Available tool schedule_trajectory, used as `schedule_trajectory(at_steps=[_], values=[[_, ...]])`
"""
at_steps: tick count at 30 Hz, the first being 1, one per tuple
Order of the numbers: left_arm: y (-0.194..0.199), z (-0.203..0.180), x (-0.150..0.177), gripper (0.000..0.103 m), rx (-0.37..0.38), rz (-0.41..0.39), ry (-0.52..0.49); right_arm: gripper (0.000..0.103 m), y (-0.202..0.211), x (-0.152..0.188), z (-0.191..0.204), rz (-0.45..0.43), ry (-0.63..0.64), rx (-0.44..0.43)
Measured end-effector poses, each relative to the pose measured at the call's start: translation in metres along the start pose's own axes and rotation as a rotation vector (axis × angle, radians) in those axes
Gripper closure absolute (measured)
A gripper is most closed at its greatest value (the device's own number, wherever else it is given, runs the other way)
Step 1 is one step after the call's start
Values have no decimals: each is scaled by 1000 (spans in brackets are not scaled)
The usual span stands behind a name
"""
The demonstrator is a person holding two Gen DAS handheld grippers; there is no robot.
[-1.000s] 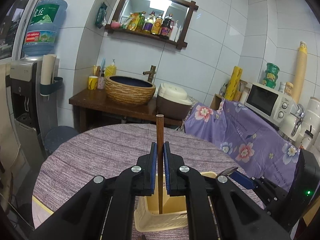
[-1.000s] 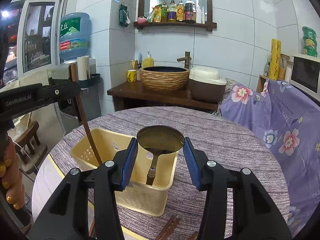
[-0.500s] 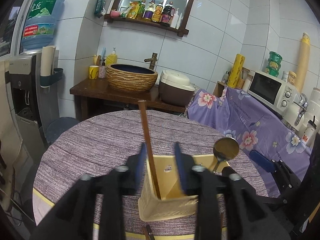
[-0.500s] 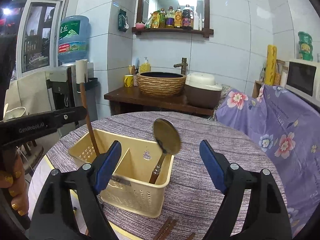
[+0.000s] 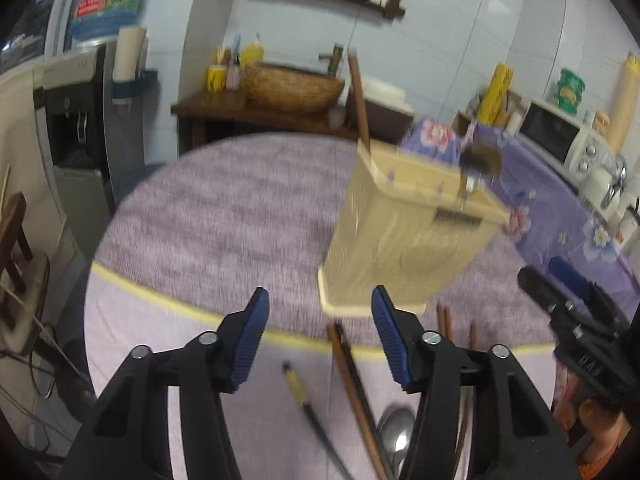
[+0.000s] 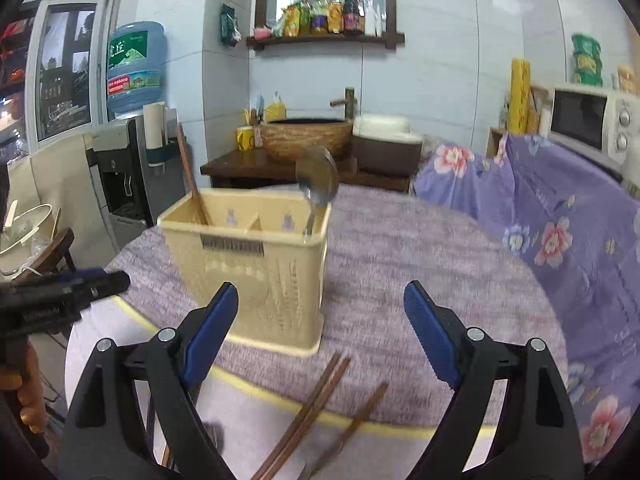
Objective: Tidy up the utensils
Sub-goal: 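Grasp another brown chopstick with the left tool while the right tool grasps the black chopstick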
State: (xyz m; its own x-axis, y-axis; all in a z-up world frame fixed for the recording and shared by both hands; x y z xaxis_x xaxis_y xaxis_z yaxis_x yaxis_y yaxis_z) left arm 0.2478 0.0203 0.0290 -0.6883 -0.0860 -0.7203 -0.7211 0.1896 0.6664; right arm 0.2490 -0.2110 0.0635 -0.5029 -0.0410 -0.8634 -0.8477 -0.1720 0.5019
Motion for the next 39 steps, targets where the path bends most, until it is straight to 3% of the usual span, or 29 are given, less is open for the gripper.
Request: schedule_trajectory(at_steps=[5, 11, 26, 39], values=[[-31, -7, 39, 73, 15, 148, -30, 19, 0, 31, -7, 71, -44, 3], [-51, -26, 46, 83, 19, 199, -91, 19, 4, 51, -16, 104, -75, 8], [-58, -23, 56, 87, 0, 240, -88, 17, 9, 59, -15, 117, -92, -23], [-84, -28, 34, 91, -52, 265, -112, 17, 10, 60, -15, 127, -100, -2]])
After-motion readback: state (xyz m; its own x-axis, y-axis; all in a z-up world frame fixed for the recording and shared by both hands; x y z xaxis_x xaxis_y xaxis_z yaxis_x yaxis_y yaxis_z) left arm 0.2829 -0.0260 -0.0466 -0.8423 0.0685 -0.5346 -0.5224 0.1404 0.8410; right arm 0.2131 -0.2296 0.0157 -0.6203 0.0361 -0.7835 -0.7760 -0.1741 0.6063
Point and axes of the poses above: each gripper's, at about its wrist camera, not at the fingertips, and y roughly against the way its jaws point, z to its left, x to its underside, the point moved 2 cm from there along -y, roughly the way its jaws point, and after that the axes turned 4 degrees about -x, right-handed, at the moved point
